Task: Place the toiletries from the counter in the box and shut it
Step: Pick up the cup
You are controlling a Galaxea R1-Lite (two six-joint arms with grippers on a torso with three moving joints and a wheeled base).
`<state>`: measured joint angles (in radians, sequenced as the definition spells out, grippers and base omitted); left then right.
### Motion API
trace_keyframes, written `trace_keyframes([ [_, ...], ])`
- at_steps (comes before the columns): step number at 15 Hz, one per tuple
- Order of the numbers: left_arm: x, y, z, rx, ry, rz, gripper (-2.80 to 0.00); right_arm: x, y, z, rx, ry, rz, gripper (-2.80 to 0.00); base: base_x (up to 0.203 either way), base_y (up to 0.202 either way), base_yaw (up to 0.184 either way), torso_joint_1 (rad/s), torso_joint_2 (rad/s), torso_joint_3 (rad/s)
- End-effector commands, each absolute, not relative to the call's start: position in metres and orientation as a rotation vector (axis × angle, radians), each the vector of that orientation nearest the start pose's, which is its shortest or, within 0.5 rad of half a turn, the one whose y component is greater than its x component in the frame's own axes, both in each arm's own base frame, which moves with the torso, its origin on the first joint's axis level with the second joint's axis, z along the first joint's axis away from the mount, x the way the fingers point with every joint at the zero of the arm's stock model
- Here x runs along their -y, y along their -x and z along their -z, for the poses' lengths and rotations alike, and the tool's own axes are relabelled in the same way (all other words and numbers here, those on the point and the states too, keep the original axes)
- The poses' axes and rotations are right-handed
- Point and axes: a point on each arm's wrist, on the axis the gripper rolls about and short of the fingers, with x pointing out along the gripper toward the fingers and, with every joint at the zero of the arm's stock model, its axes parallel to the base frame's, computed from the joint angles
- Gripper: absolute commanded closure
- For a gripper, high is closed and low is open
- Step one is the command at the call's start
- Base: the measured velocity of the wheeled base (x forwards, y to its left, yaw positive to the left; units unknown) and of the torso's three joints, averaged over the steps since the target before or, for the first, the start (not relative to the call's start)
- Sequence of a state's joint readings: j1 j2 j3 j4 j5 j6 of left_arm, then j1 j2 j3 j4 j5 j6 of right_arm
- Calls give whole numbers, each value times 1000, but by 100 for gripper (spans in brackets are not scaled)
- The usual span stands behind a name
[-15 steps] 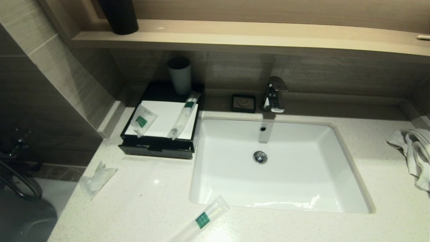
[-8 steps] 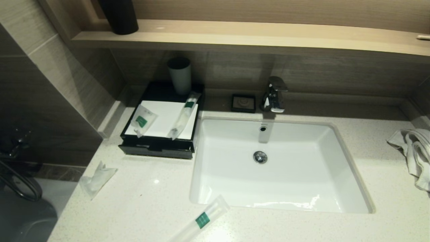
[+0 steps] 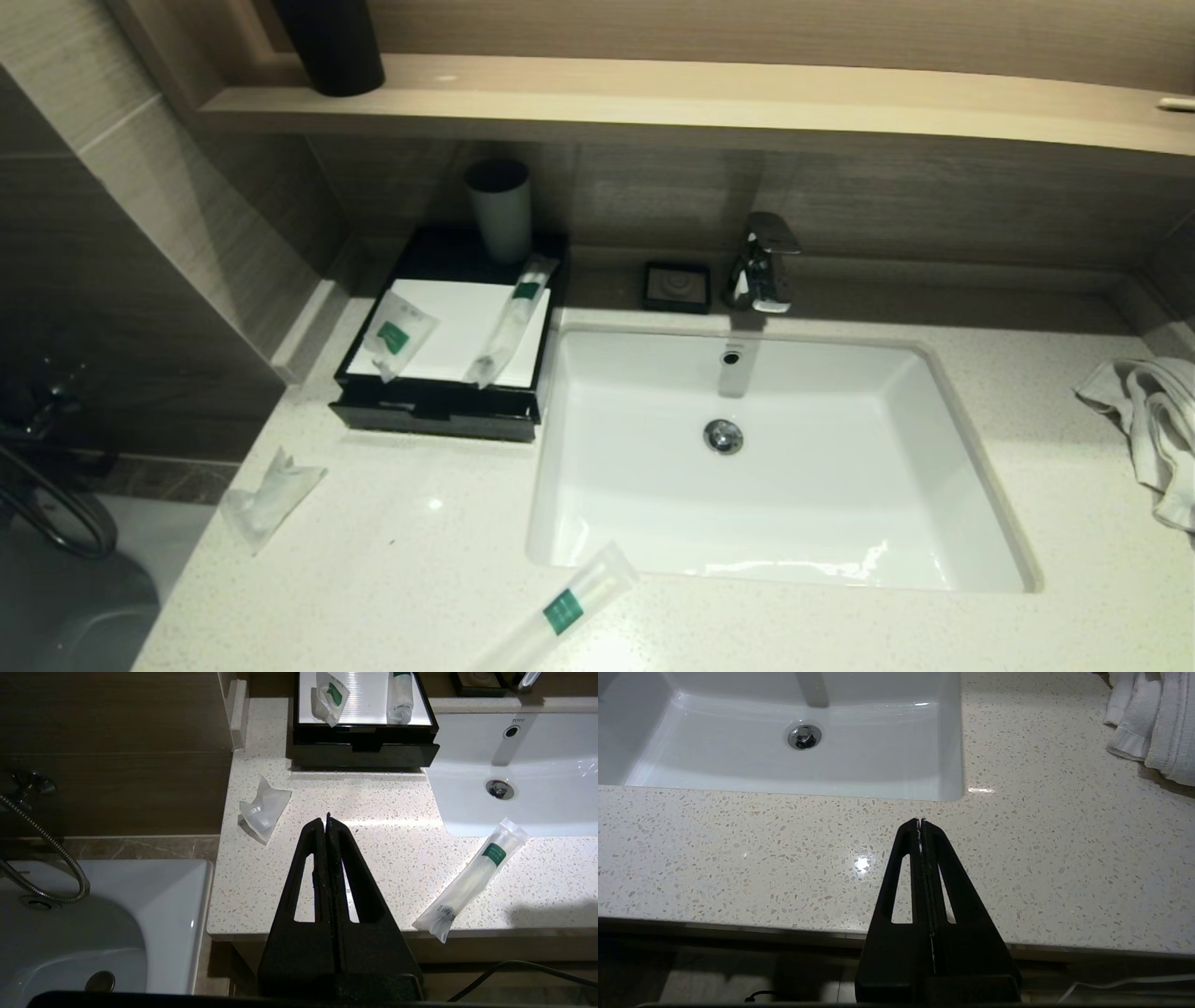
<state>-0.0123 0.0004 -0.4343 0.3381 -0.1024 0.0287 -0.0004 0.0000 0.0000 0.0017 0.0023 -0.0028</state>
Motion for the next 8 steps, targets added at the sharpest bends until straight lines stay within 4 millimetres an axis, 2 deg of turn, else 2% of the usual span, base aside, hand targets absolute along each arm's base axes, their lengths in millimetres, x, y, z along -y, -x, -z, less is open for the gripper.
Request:
trace_keyframes([
  [1,1,75,-157,113,-35,114,0,0,23,-75,-2,3,-3,0,0,0,0,0,0,0],
  [8,1,83,-165,129,-37,118,0,0,23,-75,-2,3,-3,0,0,0,0,0,0,0],
])
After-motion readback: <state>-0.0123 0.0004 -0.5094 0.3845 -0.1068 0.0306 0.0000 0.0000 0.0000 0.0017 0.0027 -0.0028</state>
